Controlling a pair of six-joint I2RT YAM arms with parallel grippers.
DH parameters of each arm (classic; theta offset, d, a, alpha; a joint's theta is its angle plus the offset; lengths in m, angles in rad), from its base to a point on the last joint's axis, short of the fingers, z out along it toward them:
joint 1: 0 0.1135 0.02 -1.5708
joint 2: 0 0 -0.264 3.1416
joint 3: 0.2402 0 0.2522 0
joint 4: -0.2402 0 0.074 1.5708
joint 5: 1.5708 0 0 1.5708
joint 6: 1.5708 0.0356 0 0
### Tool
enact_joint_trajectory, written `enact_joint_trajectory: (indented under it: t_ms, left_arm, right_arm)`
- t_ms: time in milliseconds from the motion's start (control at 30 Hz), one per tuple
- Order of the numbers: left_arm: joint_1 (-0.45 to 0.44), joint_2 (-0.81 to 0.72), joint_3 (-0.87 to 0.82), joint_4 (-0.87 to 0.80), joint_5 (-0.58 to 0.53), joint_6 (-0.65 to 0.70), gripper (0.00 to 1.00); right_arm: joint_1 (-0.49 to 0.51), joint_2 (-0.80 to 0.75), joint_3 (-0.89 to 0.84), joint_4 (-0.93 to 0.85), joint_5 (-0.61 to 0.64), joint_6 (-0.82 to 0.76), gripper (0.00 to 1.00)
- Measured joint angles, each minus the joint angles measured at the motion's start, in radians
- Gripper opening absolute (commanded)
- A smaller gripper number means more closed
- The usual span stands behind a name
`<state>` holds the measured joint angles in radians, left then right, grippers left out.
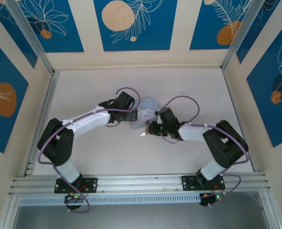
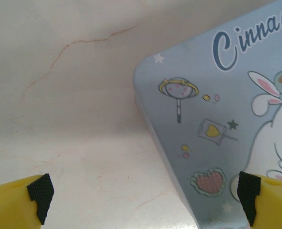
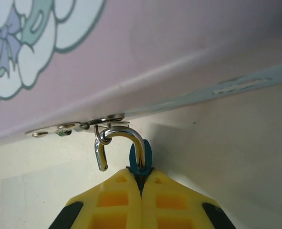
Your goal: Unlock the padlock with the key
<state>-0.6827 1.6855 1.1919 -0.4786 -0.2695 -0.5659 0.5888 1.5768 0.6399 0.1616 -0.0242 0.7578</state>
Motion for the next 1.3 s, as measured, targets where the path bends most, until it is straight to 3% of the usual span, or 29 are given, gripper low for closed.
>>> enact_joint_trajectory:
  t_ms: [533,1300]
  left_arm:
    - [-0.021,0.014,-0.038,0.056,-0.016,-0.019,1.0]
    - [-0.031,0.011,-0.092,0.17,-0.026,-0.08,1.0]
  right_arm:
    - [-0.04,-0.017,-0.066,0.107,-0.078,0.15,0.0]
    - [-0.077,0.026,-0.106,0.281,-0.08,0.442,0.0]
